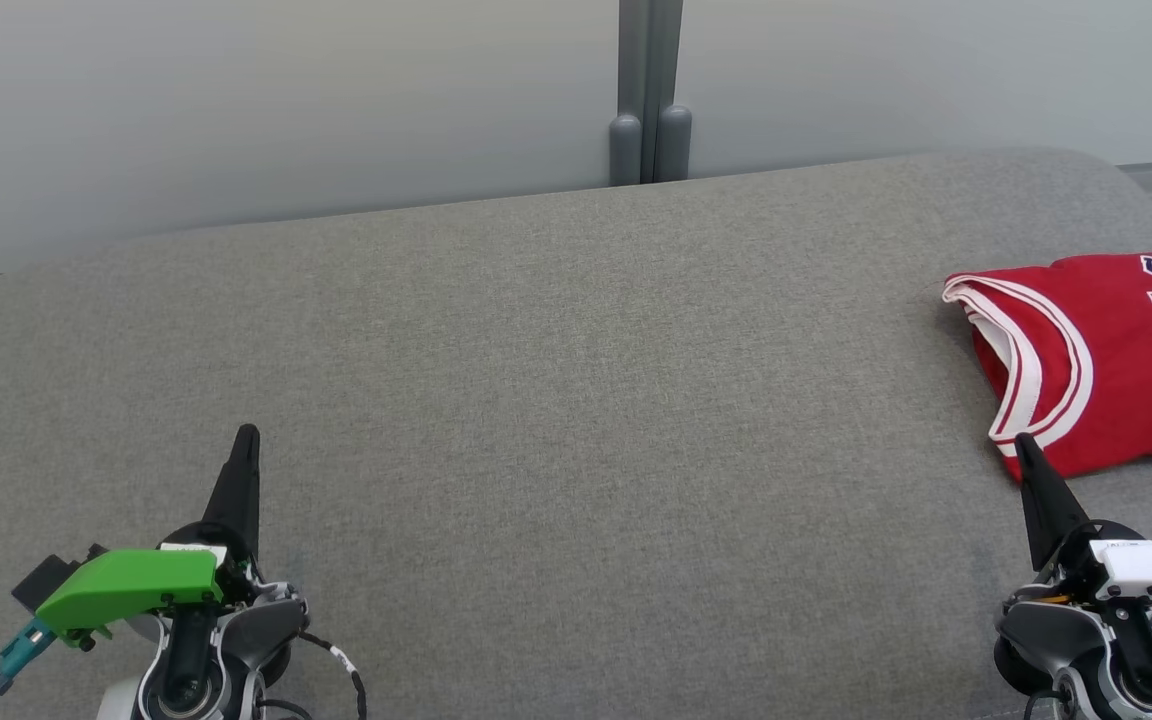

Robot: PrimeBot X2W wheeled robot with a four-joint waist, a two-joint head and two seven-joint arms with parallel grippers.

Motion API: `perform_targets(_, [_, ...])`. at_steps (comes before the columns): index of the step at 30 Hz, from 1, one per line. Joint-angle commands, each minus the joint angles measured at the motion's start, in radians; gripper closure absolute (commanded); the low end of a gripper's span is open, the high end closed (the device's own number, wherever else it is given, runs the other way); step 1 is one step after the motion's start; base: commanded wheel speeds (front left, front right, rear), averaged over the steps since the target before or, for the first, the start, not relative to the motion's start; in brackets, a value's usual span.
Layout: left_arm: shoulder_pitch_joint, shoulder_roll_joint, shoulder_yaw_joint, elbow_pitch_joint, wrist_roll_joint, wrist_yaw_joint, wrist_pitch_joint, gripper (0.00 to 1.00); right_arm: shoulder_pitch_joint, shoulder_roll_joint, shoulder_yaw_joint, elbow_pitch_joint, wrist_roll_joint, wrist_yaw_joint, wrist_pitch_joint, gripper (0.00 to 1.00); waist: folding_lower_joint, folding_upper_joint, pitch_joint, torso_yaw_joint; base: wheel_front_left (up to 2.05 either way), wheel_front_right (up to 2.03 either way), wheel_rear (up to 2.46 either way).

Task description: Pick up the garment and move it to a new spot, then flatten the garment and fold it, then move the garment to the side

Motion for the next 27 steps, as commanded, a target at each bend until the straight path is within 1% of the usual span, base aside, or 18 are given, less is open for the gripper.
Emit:
perform_targets(1, [-0.01, 0.0, 0.003, 0.001, -0.003, -0.006, 0.004, 1.0, -0.008, -0.005, -0.002, 0.002, 0.006, 0.001, 0.003, 1.0, 0.0, 0.0, 0.0, 0.0, 0.0, 0.0, 0.0])
perform_targets(27, [-0.01, 0.0, 0.003, 0.0, -0.003, -0.006, 0.003, 1.0, -0.007, -0.005, -0.001, 0.002, 0.006, 0.001, 0.003, 1.0, 0.0, 0.0, 0.0, 0.0, 0.0, 0.0, 0.0])
